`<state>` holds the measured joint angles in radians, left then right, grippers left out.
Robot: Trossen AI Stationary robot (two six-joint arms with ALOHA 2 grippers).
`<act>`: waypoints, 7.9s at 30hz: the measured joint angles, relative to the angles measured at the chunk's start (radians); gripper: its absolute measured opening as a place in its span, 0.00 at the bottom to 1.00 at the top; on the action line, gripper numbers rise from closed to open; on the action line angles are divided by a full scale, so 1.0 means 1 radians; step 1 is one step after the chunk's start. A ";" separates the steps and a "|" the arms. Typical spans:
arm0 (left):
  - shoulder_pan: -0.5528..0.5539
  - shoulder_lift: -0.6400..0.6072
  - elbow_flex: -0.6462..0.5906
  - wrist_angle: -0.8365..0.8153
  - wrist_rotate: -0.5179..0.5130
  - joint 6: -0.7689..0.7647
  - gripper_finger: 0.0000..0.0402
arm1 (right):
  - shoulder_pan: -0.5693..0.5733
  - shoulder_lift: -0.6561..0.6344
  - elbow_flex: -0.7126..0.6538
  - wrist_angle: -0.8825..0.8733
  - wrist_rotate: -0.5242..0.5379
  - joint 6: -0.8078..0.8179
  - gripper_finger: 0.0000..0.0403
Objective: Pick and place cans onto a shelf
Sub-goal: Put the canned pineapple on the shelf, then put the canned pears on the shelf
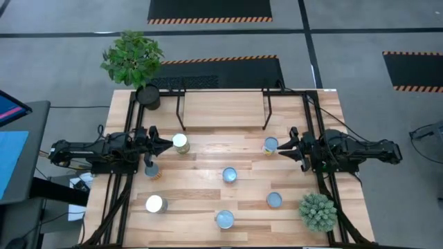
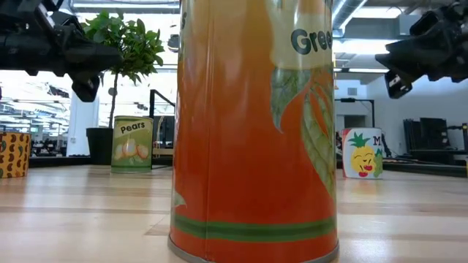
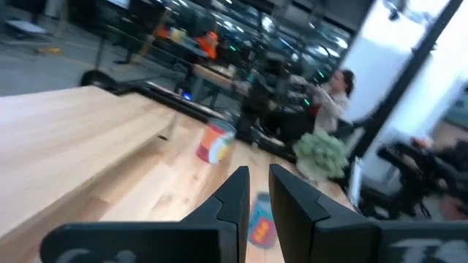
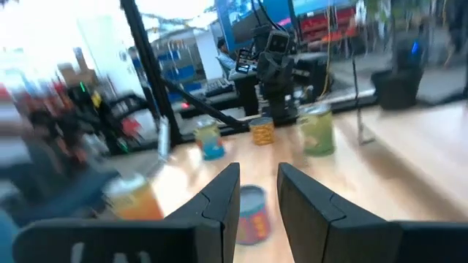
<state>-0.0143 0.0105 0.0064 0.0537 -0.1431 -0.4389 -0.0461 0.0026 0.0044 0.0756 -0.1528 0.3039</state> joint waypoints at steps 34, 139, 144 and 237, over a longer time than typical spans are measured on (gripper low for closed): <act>0.000 0.062 0.000 0.020 -0.161 0.095 0.11 | 0.039 0.071 0.165 0.462 0.232 0.292 0.29; 0.001 0.062 0.000 0.022 -0.179 0.095 0.11 | -0.347 1.948 1.912 -0.978 0.156 -0.505 0.01; 0.001 0.062 0.000 0.022 -0.179 0.095 0.11 | -0.391 2.076 2.079 -1.064 0.151 -0.601 0.01; 0.001 0.061 0.000 0.023 -0.177 0.023 0.11 | -0.127 1.931 2.314 -1.642 0.202 -0.344 0.30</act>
<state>-0.0136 0.0719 0.0067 0.0769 -0.3202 -0.4154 -0.1734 1.9333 2.3187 -1.5666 0.0497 -0.0398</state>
